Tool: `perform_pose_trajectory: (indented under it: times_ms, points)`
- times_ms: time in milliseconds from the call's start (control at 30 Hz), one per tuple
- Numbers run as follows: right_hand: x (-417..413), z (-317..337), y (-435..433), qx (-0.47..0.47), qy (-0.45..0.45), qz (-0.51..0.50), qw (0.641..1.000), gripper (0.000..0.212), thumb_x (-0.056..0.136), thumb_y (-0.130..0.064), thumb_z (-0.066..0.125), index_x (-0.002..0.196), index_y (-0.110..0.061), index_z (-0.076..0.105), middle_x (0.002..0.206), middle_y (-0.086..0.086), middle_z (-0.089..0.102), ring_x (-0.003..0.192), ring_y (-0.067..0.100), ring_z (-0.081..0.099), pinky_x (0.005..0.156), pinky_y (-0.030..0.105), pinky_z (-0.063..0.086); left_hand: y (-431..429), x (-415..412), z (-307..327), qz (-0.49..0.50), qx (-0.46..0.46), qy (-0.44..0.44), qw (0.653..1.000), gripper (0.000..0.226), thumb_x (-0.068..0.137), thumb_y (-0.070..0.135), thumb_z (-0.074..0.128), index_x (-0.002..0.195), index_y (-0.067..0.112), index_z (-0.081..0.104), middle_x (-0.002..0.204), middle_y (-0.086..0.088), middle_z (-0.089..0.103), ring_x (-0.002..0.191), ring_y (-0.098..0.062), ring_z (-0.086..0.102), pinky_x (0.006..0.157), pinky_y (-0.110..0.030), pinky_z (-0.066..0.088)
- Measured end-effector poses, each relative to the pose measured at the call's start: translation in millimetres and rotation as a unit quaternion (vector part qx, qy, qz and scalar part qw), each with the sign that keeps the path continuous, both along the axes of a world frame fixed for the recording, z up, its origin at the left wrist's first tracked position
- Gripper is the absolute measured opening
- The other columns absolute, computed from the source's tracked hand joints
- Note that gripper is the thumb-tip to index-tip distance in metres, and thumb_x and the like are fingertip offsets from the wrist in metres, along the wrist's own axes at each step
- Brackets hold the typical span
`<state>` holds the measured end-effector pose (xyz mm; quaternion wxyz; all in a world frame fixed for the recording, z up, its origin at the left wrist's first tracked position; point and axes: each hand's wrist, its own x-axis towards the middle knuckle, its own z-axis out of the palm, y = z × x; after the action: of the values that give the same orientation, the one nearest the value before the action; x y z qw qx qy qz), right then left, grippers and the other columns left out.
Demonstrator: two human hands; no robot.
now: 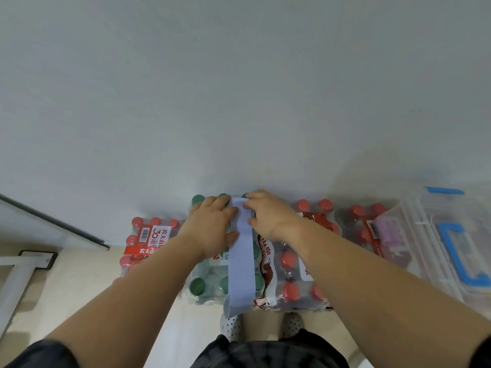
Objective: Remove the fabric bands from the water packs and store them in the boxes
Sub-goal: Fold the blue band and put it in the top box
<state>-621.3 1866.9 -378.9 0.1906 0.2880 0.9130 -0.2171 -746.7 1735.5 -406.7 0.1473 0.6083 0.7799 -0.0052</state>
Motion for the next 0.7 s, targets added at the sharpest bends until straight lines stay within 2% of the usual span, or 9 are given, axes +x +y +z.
perform_pose_trajectory:
  times_ms: [100,167,267,333,400,467,533,600,700]
  points:
    - [0.6,3.9,-3.4,0.000,0.006,-0.011,1.000,0.041,0.100,-0.023,0.054,0.140,-0.015,0.056,0.150,0.001,0.045,0.135,0.025,0.046,0.113,0.041,0.039,-1.3,0.0,0.4,0.015,0.033,-0.046,0.998,0.049,0.088,0.051,0.054,0.130,0.026,0.058,0.144,-0.002,0.047,0.130,-0.028,0.045,0.106,-0.043,0.040]
    - [3.8,9.2,-8.2,-0.020,0.033,-0.035,0.999,0.034,0.100,-0.021,0.054,0.133,-0.014,0.060,0.141,0.001,0.051,0.124,0.026,0.055,0.106,0.041,0.045,-3.5,1.1,4.5,0.056,0.116,-0.125,0.984,0.031,0.089,0.041,0.055,0.111,0.023,0.067,0.118,0.002,0.061,0.108,-0.024,0.058,0.089,-0.039,0.050]
    - [18.3,23.4,-16.2,-0.059,0.108,-0.065,0.990,0.029,0.101,-0.017,0.055,0.127,-0.014,0.067,0.134,0.000,0.057,0.119,0.022,0.058,0.104,0.033,0.045,-5.9,8.4,15.0,0.157,0.215,-0.218,0.939,0.021,0.092,0.029,0.064,0.111,0.022,0.058,0.103,0.006,0.065,0.091,-0.015,0.061,0.076,-0.032,0.051]
    - [35.1,35.7,-22.6,-0.083,0.159,-0.090,0.980,0.027,0.100,-0.014,0.057,0.125,-0.014,0.069,0.130,0.000,0.061,0.118,0.017,0.058,0.102,0.025,0.043,-6.5,15.8,24.2,0.170,0.217,-0.260,0.925,0.033,0.092,0.032,0.065,0.123,0.028,0.053,0.105,0.007,0.064,0.091,-0.011,0.063,0.078,-0.030,0.052]
    - [51.4,44.9,-29.5,-0.109,0.199,-0.117,0.967,0.025,0.098,-0.010,0.060,0.120,-0.013,0.072,0.123,0.000,0.065,0.113,0.017,0.061,0.101,0.026,0.046,-7.8,21.0,32.5,0.161,0.190,-0.296,0.922,0.035,0.093,0.032,0.065,0.128,0.032,0.057,0.102,0.010,0.067,0.092,-0.007,0.065,0.081,-0.027,0.053]
    - [72.2,51.7,-37.0,-0.118,0.218,-0.126,0.960,0.024,0.097,-0.008,0.062,0.118,-0.012,0.074,0.115,-0.002,0.065,0.106,0.013,0.061,0.094,0.016,0.046,-9.0,30.5,39.8,0.142,0.172,-0.311,0.924,0.022,0.094,0.028,0.065,0.115,0.031,0.068,0.093,0.012,0.071,0.084,-0.002,0.066,0.077,-0.025,0.054]
    - [91.9,56.5,-43.4,-0.121,0.235,-0.132,0.955,0.024,0.097,-0.007,0.063,0.117,-0.011,0.074,0.107,-0.008,0.062,0.100,0.009,0.059,0.085,0.005,0.041,-12.9,44.1,49.0,0.134,0.169,-0.330,0.919,0.013,0.093,0.024,0.066,0.100,0.032,0.073,0.080,0.008,0.070,0.071,-0.005,0.064,0.067,-0.026,0.053]
    - [109.7,63.1,-47.0,-0.136,0.264,-0.155,0.942,0.021,0.095,-0.008,0.066,0.112,-0.014,0.077,0.100,-0.012,0.065,0.095,0.008,0.064,0.085,0.009,0.047,-16.9,59.5,60.9,0.137,0.172,-0.358,0.907,0.013,0.092,0.022,0.067,0.089,0.032,0.073,0.075,0.001,0.069,0.065,-0.014,0.061,0.062,-0.029,0.049]
    - [133.5,78.3,-49.3,-0.185,0.314,-0.220,0.905,0.011,0.090,-0.010,0.073,0.096,-0.018,0.079,0.088,-0.004,0.076,0.084,0.014,0.074,0.081,0.028,0.060,-22.1,85.6,84.1,0.150,0.185,-0.390,0.890,0.015,0.092,0.019,0.068,0.082,0.028,0.074,0.075,-0.009,0.068,0.064,-0.019,0.059,0.059,-0.033,0.047]
